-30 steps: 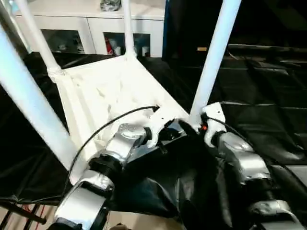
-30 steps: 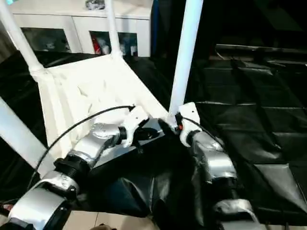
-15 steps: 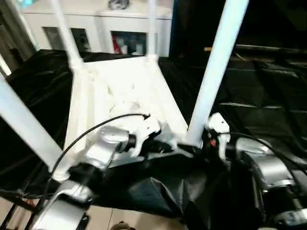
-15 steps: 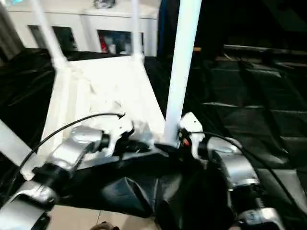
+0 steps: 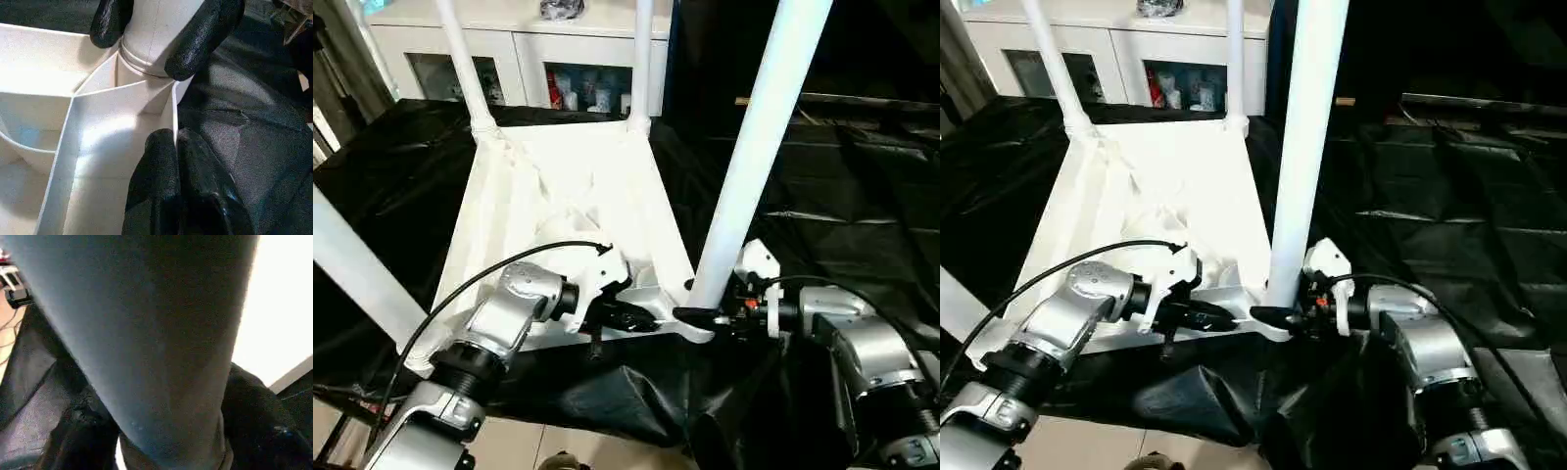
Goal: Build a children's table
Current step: Rotate leg to tighten
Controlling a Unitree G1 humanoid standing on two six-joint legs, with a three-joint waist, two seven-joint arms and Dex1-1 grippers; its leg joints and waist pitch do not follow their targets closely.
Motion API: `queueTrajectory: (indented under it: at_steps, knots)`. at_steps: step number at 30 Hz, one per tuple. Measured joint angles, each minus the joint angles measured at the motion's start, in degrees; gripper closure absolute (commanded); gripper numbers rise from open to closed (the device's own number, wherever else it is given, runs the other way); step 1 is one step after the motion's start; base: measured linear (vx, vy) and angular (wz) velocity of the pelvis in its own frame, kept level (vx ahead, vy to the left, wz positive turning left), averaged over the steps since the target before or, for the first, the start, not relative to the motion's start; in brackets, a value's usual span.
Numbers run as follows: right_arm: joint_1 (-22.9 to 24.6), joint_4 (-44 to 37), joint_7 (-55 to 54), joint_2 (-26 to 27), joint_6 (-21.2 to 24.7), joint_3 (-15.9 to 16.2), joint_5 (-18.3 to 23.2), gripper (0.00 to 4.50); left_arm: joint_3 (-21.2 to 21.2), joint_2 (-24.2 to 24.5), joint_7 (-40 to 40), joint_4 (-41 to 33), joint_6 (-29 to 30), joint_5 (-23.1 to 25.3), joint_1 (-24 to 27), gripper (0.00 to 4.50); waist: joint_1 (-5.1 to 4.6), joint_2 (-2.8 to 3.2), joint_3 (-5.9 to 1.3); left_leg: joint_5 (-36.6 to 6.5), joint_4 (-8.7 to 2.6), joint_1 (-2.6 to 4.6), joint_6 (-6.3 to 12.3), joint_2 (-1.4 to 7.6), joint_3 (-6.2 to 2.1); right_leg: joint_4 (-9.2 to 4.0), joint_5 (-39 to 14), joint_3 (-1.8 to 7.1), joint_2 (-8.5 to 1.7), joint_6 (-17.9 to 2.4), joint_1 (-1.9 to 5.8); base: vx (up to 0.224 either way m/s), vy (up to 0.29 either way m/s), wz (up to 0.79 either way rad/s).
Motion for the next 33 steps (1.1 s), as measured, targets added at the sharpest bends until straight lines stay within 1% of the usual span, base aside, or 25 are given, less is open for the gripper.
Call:
queueTrajectory:
  at_steps: [4, 5, 8, 9, 11, 12, 15, 18, 20, 21, 22, 23, 24, 27, 31, 33]
  knots:
    - [0.85, -0.34, -2.49, 1.12, -0.15, -0.12, -0.23, 2.08, 0.08, -0.37, 1.07, 0.66, -0.07, 0.21, 0.00, 4.50, -0.14, 0.00, 0.00, 0.00, 0.04, 0.02, 0.00, 0.00, 0.00, 0.00, -0.02, 0.01, 0.00, 0.04, 0.02, 0.000, 0.000, 0.00]
    - [0.89, 0.00, -4.56, 2.05, -0.27, -0.31, -1.07, 2.08, 0.25, -1.21, 2.56, 1.68, -0.19, 0.47, -0.13, 4.50, -0.26, -0.01, 0.00, 0.01, 0.05, 0.05, 0.00, 0.00, 0.00, 0.00, -0.05, 0.01, 0.00, 0.09, 0.04, 0.000, 0.000, 0.00]
    - [-0.74, 3.71, -15.21, 6.55, -0.52, -3.02, -3.20, 2.11, 1.42, -4.35, 9.30, 6.50, -0.55, 2.56, -3.10, 4.50, -0.77, -0.07, -0.04, 0.02, 0.14, 0.14, -0.02, -0.01, 0.00, 0.01, -0.09, 0.02, 0.00, 0.18, 0.10, 0.000, 0.000, 0.00]
    - [-2.19, 5.76, -20.33, 8.70, -0.47, -4.34, -3.93, 2.11, 1.89, -5.98, 12.77, 8.82, -0.60, 3.23, -4.69, 4.50, -1.37, -0.13, -0.06, 0.03, 0.19, 0.15, -0.03, -0.01, 0.00, 0.00, -0.08, 0.02, 0.00, 0.16, 0.10, 0.000, 0.000, 0.00]
    - [-3.25, 7.45, -25.75, 10.30, -0.34, -5.62, -4.34, 2.11, 2.34, -8.04, 16.75, 11.09, -0.74, 3.85, -6.16, 4.50, -2.05, -0.13, -0.06, 0.03, 0.20, 0.16, -0.03, -0.02, 0.00, -0.06, -0.08, 0.04, 0.00, 0.17, 0.14, 0.000, 0.000, 0.00]
    - [-4.30, 9.03, -30.24, 12.16, -0.24, -7.04, -4.57, 2.11, 2.90, -10.14, 20.04, 13.34, -0.79, 4.24, -7.32, 4.50, -2.27, -0.17, -0.08, 0.03, 0.26, 0.19, -0.03, -0.02, -0.01, -0.04, -0.08, 0.04, 0.00, 0.17, 0.19, 0.000, 0.000, 0.00]
    - [-6.37, 11.25, -37.98, 14.94, 0.36, -9.14, -4.99, 2.12, 3.55, -12.90, 25.17, 16.35, -0.97, 4.59, -9.12, 4.50, -2.77, -0.17, -0.08, 0.03, 0.23, 0.16, -0.03, -0.02, -0.02, -0.04, -0.08, 0.04, 0.00, 0.18, 0.18, 0.000, 0.000, 0.00]
    - [-8.29, 13.07, -42.60, 16.93, 0.33, -10.15, -6.37, 2.12, 4.12, -14.44, 27.76, 19.07, -1.55, 4.83, -10.74, 4.50, -3.03, -0.15, -0.10, 0.02, 0.10, 0.14, -0.03, -0.02, -0.03, -0.04, -0.06, 0.02, 0.01, 0.15, 0.12, 0.000, 0.000, 0.00]
    - [-8.90, 13.71, -43.19, 17.29, 0.09, -10.16, -6.93, 2.12, 4.47, -14.57, 27.84, 20.11, -2.52, 4.95, -11.11, 4.50, -3.16, -0.14, -0.10, 0.02, 0.00, 0.14, -0.03, -0.02, -0.03, -0.04, 0.02, 0.00, 0.02, 0.02, 0.10, 0.000, 0.000, 0.00]
    - [-8.91, 13.70, -43.14, 17.31, 0.04, -10.16, -6.94, 1.78, 4.47, -14.59, 27.77, 20.32, -2.80, 5.03, -11.19, 4.50, -3.16, -0.13, -0.11, 0.02, -0.03, 0.15, -0.04, -0.02, -0.03, -0.04, 0.02, -0.01, 0.02, 0.01, 0.11, 0.000, 0.000, 0.00]
    - [-8.90, 13.67, -42.89, 17.30, 0.05, -10.22, -6.88, 1.57, 4.46, -14.53, 27.58, 20.32, -2.92, 5.09, -11.18, 4.50, -3.16, -0.13, -0.11, 0.02, -0.05, 0.14, -0.03, -0.02, -0.03, -0.04, 0.02, -0.01, 0.02, 0.00, 0.10, 0.000, 0.000, 0.00]
    - [-8.88, 13.61, -42.37, 17.23, 0.20, -10.31, -6.81, 1.57, 4.42, -14.38, 27.16, 20.32, -3.12, 5.10, -11.16, 4.50, -3.19, -0.13, -0.11, 0.02, -0.04, 0.14, -0.03, -0.02, -0.03, -0.04, 0.03, -0.01, 0.02, 0.00, 0.10, 0.000, 0.000, 0.00]
    - [-8.72, 13.37, -41.46, 17.12, 0.38, -10.32, -6.60, 1.41, 4.39, -14.15, 26.68, 20.32, -3.60, 5.10, -11.03, 4.50, -3.24, -0.14, -0.10, 0.02, -0.03, 0.13, -0.03, -0.02, -0.03, -0.04, 0.03, -0.01, 0.02, 0.00, 0.09, 0.000, 0.000, 0.00]
    - [-8.51, 13.12, -38.72, 16.44, 0.71, -10.04, -6.34, 1.15, 4.23, -13.30, 25.05, 20.26, -4.77, 5.09, -10.67, 4.50, -3.33, -0.16, -0.09, 0.02, -0.03, 0.12, -0.03, -0.02, -0.03, -0.05, 0.03, -0.01, 0.02, 0.00, 0.09, 0.000, 0.000, 0.00]
    - [-5.83, 10.12, -29.87, 12.21, -1.16, -6.15, -6.43, 1.15, 3.38, -10.47, 18.98, 16.40, -5.64, 4.71, -8.11, 4.50, -2.97, -0.15, -0.09, 0.00, -0.09, 0.11, -0.02, -0.01, -0.03, -0.04, 0.01, -0.02, 0.02, -0.01, 0.07, 0.000, 0.000, 0.00]
    - [-4.50, 8.79, -26.58, 10.64, -2.49, -5.14, -6.53, 1.15, 3.24, -9.62, 16.66, 15.80, -6.33, 4.69, -7.56, 4.50, -2.73, -0.15, -0.09, 0.01, -0.07, 0.11, -0.02, -0.01, -0.03, -0.04, 0.02, -0.02, 0.02, -0.02, 0.07, 0.000, 0.000, 0.00]
